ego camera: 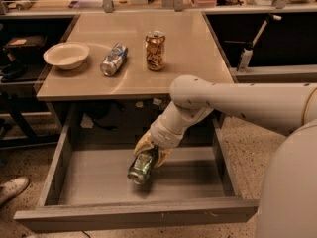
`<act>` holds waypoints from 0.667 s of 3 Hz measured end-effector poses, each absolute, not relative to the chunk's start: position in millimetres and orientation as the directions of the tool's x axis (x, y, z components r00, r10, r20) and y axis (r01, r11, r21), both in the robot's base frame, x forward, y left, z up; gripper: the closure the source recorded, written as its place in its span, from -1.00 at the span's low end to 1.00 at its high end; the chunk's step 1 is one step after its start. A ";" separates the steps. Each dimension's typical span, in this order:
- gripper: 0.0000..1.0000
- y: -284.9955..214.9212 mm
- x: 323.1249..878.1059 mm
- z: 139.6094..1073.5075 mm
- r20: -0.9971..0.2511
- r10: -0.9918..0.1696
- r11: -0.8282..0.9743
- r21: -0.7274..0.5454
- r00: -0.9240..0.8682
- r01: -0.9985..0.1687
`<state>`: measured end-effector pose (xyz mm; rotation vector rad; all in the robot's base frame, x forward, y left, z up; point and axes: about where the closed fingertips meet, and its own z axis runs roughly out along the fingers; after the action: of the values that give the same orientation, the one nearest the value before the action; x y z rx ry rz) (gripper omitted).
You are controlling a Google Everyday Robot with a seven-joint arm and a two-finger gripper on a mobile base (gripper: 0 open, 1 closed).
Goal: Place green can into top drawer
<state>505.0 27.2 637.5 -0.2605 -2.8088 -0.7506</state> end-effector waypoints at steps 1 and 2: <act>1.00 20.0 515.1 628.8 0.237 0.192 0.843 0.457 -0.952 0.284; 1.00 13.3 528.4 614.0 0.235 0.244 0.841 0.433 -0.941 0.326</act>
Offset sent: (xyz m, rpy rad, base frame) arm 0.0406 -0.0229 -0.0400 -0.0801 -0.0132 -0.1823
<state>528.4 13.3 614.0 -0.4442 -2.8491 -0.7146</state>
